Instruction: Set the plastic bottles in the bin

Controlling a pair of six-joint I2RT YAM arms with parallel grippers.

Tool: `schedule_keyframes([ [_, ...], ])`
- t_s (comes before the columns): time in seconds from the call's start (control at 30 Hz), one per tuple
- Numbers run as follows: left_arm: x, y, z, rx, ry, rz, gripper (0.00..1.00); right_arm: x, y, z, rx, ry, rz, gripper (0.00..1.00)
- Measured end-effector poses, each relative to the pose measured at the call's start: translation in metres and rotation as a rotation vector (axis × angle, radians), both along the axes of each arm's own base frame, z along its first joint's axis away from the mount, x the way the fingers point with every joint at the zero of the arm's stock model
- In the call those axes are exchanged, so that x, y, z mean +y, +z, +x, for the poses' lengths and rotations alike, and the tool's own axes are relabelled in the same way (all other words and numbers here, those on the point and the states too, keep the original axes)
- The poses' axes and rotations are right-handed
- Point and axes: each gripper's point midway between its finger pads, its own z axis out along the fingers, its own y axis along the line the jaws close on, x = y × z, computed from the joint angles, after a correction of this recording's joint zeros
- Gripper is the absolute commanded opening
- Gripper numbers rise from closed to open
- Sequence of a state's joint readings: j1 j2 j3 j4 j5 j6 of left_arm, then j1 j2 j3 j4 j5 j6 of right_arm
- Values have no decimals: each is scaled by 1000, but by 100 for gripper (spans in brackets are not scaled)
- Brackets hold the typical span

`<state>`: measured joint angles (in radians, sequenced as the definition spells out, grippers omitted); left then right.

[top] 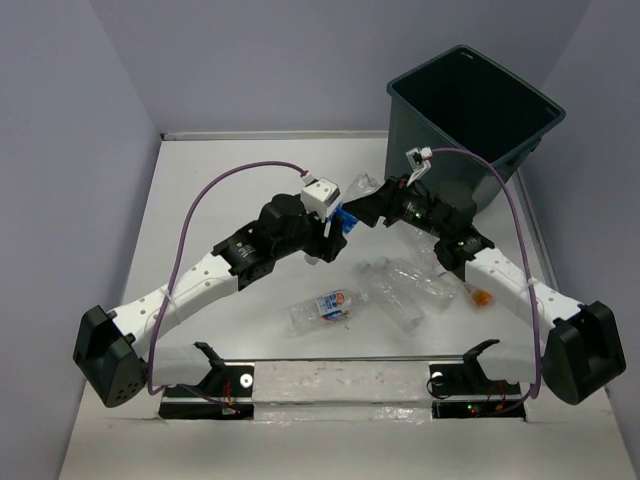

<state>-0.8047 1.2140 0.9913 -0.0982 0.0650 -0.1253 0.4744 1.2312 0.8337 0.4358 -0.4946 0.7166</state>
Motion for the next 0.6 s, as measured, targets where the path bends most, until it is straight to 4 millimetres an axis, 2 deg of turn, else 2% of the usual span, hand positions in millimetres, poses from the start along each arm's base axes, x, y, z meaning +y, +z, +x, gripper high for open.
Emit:
schedule_keyframes([
  [0.07,-5,2,-4,6,-27,-16,74,3,-1,3,6,5,-2,54],
  [0.1,-6,2,-5,9,-34,-20,87,6,-2,6,10,10,-3,42],
  [0.13,-6,3,-5,11,-32,-24,96,7,-1,7,9,10,-3,28],
  [0.17,-6,4,-6,10,-31,-29,99,8,0,10,8,7,-4,25],
  [0.23,-5,7,-8,8,-35,-40,99,7,7,15,-12,-13,-8,23],
  [0.37,7,21,-16,-27,-15,-75,99,8,35,22,-66,-48,-35,22],
  [0.43,17,29,-23,-44,4,-102,99,2,72,33,-149,-113,-55,21],
  [0.47,21,32,-27,-44,11,-116,99,-7,96,41,-212,-165,-57,21],
  [0.5,25,34,-32,-38,14,-129,99,-14,112,45,-250,-199,-55,21],
  [0.6,32,21,-42,5,29,-137,99,-68,193,74,-402,-409,-59,21],
])
